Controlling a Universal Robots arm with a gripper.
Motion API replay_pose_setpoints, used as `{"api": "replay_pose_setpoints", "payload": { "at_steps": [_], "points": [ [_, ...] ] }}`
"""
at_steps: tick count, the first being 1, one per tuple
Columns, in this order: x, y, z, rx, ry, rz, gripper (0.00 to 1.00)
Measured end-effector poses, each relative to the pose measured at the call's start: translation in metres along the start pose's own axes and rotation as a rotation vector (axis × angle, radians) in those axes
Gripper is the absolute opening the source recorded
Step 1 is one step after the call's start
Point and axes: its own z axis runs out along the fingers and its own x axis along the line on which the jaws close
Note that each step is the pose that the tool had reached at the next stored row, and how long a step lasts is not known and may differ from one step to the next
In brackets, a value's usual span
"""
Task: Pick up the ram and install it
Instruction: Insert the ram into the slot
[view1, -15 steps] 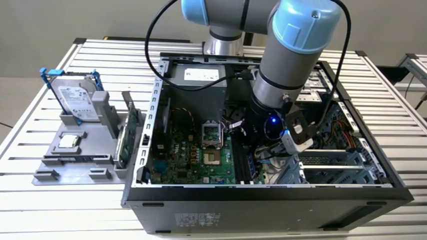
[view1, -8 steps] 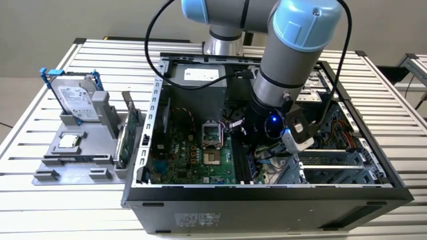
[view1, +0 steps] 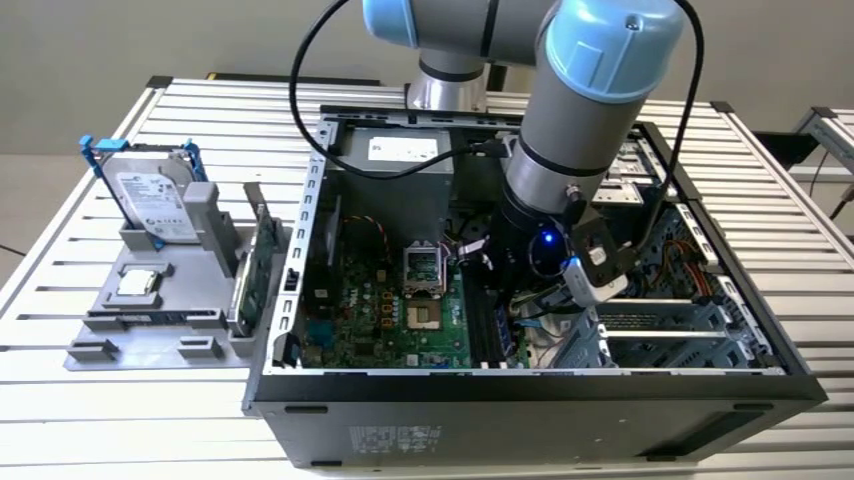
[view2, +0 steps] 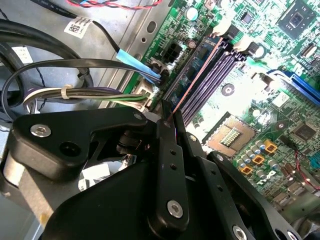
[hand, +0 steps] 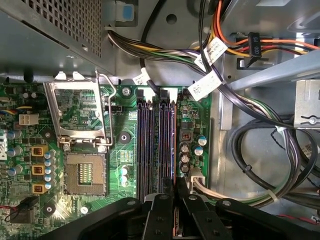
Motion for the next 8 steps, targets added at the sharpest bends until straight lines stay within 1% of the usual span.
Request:
{"api": "replay_pose_setpoints", "payload": {
  "at_steps": [4, 8],
  "points": [
    [0.0000, 0.0001, -0.0007, 0.0011, -0.0001, 0.000, 0.00],
    [0.0001, 0.0000, -0.0024, 0.0042, -0.0001, 0.001, 0.00]
  ]
}}
